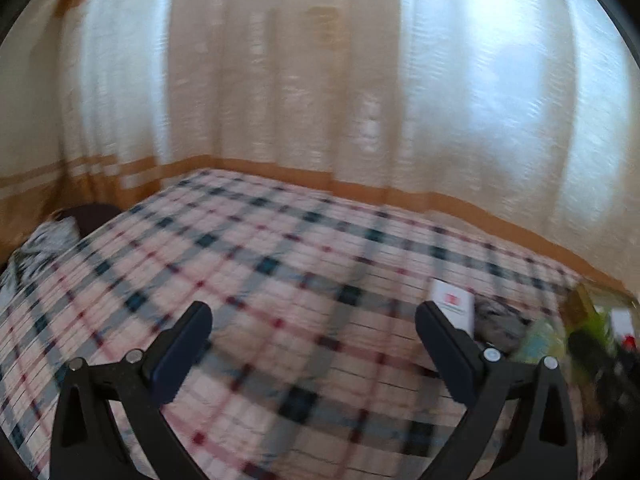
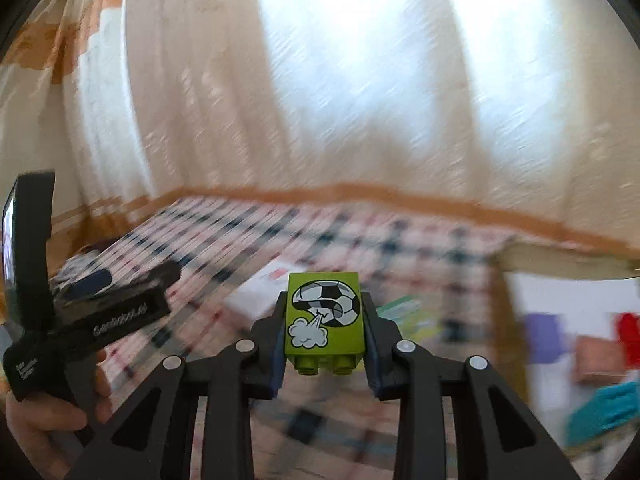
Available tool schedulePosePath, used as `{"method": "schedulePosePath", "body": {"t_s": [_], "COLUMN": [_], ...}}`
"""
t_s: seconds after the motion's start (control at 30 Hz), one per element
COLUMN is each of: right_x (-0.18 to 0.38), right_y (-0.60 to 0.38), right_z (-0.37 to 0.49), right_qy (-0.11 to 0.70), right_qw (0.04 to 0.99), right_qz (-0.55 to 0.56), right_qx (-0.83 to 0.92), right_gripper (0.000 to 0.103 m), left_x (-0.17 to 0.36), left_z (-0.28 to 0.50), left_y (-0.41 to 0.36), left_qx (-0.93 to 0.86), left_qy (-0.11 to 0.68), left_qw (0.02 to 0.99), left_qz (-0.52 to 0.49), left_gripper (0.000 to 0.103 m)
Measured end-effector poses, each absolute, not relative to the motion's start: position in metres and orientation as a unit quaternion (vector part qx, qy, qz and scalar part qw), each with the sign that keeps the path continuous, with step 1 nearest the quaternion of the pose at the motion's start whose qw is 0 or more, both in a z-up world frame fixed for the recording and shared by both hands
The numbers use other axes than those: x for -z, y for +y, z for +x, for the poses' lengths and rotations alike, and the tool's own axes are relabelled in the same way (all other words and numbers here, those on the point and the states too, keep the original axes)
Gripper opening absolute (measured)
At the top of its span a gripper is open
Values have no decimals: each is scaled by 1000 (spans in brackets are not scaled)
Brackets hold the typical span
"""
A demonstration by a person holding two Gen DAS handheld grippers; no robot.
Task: Organize rigid objects
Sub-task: 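Grasp the green printed brick with the right tool while the left tool grasps the white box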
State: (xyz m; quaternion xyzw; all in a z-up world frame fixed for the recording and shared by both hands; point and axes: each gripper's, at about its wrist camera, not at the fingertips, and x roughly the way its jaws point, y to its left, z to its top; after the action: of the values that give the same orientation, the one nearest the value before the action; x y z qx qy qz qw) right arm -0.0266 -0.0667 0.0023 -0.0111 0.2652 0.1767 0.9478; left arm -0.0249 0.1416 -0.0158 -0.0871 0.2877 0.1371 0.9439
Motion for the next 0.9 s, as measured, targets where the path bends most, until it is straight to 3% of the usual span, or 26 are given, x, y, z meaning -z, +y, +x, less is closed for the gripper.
{"method": "schedulePosePath", "body": {"t_s": [0.37,0.57,0.7,0.77,0.87,0.9], "right_x": [-11,-10,-9,-8,-7,-7], "right_y": [-109,-108,-109,-110,-112,-113], "right_z": [-29,-32,-31,-29,-28,-28], "right_qy": [237,236,241,243,249,250], "right_qw": [964,963,962,961,959,959], "right_qz": [-4,-12,-6,-4,8,9], "right_qx": [-117,-127,-132,-132,-134,-133], "right_gripper": [34,34,34,34,34,34], "left_x": [21,29,42,47,47,47], "left_z": [6,34,52,58,56,55], "left_y": [88,71,63,67,76,77], "left_qx": [-64,-49,-51,-51,-60,-63], "left_qy": [336,373,419,436,433,432], "left_qw": [939,927,906,899,899,900], "left_qz": [2,9,24,9,-14,-17], "left_gripper": [102,84,61,57,41,41]}}
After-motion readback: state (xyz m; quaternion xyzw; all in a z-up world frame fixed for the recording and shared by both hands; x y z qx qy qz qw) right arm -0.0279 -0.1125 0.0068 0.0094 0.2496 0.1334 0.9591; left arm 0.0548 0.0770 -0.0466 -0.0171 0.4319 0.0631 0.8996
